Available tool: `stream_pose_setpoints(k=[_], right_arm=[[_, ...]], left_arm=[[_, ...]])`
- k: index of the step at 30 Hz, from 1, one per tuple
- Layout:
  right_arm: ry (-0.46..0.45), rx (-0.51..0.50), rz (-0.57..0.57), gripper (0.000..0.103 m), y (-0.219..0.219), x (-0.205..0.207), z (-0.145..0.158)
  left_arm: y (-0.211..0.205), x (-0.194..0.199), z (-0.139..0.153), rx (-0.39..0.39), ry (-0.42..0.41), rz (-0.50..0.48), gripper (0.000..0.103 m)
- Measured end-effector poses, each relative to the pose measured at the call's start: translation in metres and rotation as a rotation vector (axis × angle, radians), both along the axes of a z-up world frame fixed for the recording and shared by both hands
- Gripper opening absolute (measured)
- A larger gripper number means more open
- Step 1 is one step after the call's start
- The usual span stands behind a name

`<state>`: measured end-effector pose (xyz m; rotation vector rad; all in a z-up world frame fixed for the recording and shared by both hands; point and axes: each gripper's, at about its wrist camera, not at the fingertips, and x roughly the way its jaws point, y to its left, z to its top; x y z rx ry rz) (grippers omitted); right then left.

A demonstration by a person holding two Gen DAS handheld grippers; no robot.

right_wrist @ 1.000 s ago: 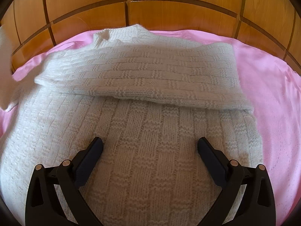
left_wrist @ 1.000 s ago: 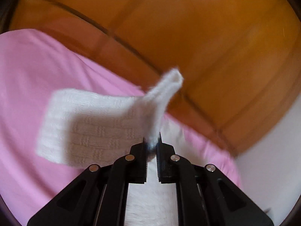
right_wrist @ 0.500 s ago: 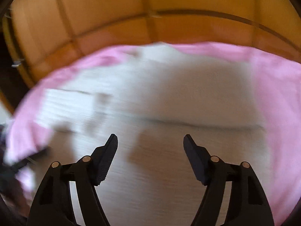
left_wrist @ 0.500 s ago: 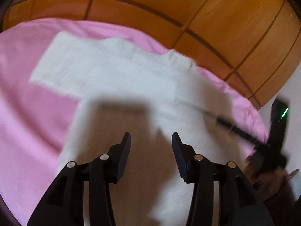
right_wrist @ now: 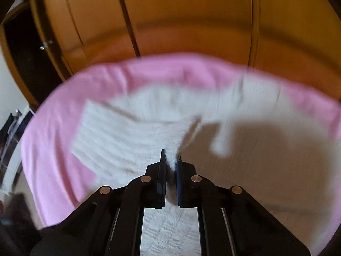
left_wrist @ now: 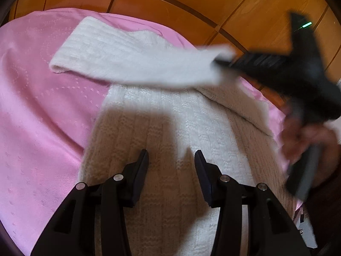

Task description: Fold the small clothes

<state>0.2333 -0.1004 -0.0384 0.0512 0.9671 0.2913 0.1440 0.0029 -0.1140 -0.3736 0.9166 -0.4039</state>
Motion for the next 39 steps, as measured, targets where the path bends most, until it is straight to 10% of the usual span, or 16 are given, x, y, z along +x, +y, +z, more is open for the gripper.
stream_pose_setpoints(k=[9, 20, 39], right_arm=[[-0.166, -0.016, -0.216, 0.006, -0.101, 0.012, 0.075], [0.072, -0.028, -0.541, 0.006, -0.23, -0.008, -0.014], [0.151, -0.034, -0.576, 0.006, -0.245, -0.031, -0.063]], left_arm=[[-0.006, -0.001, -0.002, 0.025, -0.002, -0.003, 0.048], [-0.008, 0.0, 0.007, 0.06, 0.018, -0.02, 0.051], [-0.032, 0.092, 0.077, 0.103, -0.118, -0.055, 0.055]])
